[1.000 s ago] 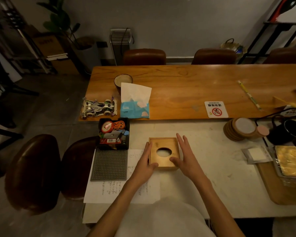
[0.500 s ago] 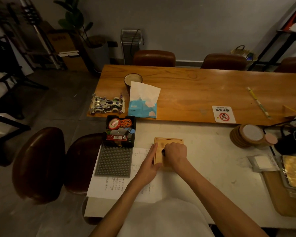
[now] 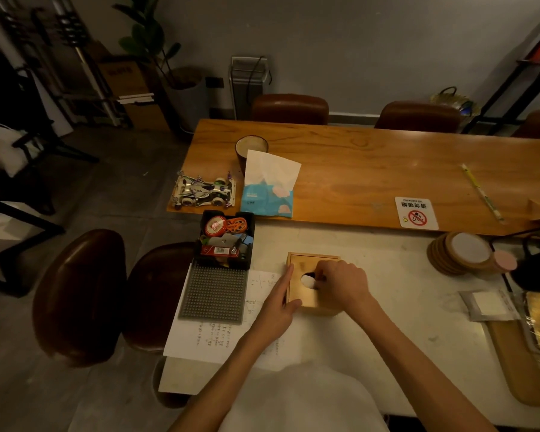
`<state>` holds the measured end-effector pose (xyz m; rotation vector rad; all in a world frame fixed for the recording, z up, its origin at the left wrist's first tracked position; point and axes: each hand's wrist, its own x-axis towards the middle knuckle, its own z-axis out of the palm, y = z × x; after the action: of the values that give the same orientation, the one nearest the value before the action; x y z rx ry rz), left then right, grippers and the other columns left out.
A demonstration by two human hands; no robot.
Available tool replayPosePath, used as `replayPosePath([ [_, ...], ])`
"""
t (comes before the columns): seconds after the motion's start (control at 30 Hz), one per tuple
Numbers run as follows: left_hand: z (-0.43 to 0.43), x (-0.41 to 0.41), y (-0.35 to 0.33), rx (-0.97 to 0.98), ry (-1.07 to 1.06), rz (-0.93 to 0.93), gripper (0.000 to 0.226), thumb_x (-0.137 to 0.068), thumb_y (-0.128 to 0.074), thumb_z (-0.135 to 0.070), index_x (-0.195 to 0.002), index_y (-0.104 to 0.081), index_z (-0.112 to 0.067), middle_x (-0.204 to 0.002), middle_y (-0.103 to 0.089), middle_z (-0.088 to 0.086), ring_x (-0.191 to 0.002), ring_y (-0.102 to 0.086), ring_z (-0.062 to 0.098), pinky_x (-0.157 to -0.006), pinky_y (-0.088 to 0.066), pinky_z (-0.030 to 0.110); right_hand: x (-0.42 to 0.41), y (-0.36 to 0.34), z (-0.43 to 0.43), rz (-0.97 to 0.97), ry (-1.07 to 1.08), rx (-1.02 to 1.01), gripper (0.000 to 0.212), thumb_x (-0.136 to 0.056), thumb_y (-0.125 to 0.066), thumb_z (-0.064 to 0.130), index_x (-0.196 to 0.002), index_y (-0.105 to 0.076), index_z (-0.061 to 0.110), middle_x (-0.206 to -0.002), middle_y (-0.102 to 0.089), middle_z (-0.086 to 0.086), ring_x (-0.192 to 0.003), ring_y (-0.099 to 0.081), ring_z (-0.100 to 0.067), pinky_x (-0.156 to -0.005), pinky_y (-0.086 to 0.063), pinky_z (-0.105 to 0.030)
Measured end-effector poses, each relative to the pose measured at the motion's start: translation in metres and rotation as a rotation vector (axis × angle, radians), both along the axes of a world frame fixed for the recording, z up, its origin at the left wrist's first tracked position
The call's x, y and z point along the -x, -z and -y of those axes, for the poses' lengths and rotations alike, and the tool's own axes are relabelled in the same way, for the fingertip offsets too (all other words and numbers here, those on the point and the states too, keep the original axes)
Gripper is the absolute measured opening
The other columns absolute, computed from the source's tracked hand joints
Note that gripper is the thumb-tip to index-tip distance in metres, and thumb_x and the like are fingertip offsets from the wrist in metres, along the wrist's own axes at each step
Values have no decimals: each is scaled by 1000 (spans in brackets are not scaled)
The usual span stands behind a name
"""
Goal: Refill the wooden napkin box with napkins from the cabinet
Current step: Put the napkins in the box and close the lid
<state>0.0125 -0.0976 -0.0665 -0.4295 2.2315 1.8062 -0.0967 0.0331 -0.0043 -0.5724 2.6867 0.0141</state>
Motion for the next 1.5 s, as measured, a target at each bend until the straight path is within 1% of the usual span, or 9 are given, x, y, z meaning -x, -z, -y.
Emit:
replayPosePath([
  [0.3,1,16,-14,126,-18,-69,42,-95,-57,-16,-132,-51,-33,-163,1,-4,-149,-15,15,-113,-24,27,-28,18,-46,-142,-33,295,12,-95,-49,41,-99,-55,31,-90,-70,11,-78,-66,-18,-62,-48,-28],
  [0.47,10,36,-21,229,112,-102,20,-90,-65,-24,-110,-67,-25,-164,-1,-3,-149,-16,18,-119,-25,39,-37,30,-51,-171,-1,391,9,-95,-51,39,-98,-56,31,-86,-68,10,-69,-63,-14,-60,-54,-31],
  [0.63,14,47,-27,281,159,-110,8,-91,-62,-16,-97,-66,-16,-163,-6,4,-149,-15,25,-109,-19,26,-28,28,-52,-69,83,504,27,-90,-60,43,-116,-54,36,-111,-60,6,-97,-57,-13,-75,-53,-30],
  [0.7,14,49,-30,286,171,-115,7,-92,-61,-15,-97,-66,-16,-163,-7,3,-148,-17,24,-107,-21,25,-16,27,-52,47,44,499,47,-85,-68,45,-129,-53,39,-138,-42,1,-128,-37,-20,-98,-45,-37],
  [0.77,14,50,-30,289,181,-117,7,-92,-60,-15,-96,-65,-17,-163,-9,3,-148,-18,25,-108,-22,27,-4,24,-51,157,28,495,44,-81,-72,46,-123,-61,38,-150,-26,1,-141,-14,-24,-112,-29,-44],
  [0.9,14,51,-27,262,176,-137,8,-93,-59,-14,-98,-64,-15,-162,-13,2,-147,-19,24,-111,-22,29,13,22,-50,290,81,629,17,-80,-74,42,-94,-68,36,-152,-24,3,-143,-9,-23,-116,-21,-48],
  [1.1,17,56,-24,188,218,-87,12,-91,-61,-28,-102,-63,-31,-164,1,-3,-151,1,22,-121,-12,49,15,31,-53,352,220,793,6,-84,-72,31,-88,-68,30,-148,-30,5,-141,-19,-20,-113,-30,-41],
  [1.23,15,60,-28,185,156,-80,6,-94,-58,-18,-95,-64,-16,-163,-9,2,-148,-15,20,-110,-19,26,10,36,-54,391,317,914,10,-86,-71,31,-95,-67,33,-148,-29,4,-140,-22,-19,-105,-33,-30],
  [1.5,19,64,-25,198,159,-91,5,-94,-56,-9,-91,-59,-12,-161,-15,5,-146,-20,21,-109,-20,25,9,52,-50,341,312,907,4,-84,-72,33,-84,-68,32,-148,-32,4,-138,-25,-20,-106,-33,-35],
])
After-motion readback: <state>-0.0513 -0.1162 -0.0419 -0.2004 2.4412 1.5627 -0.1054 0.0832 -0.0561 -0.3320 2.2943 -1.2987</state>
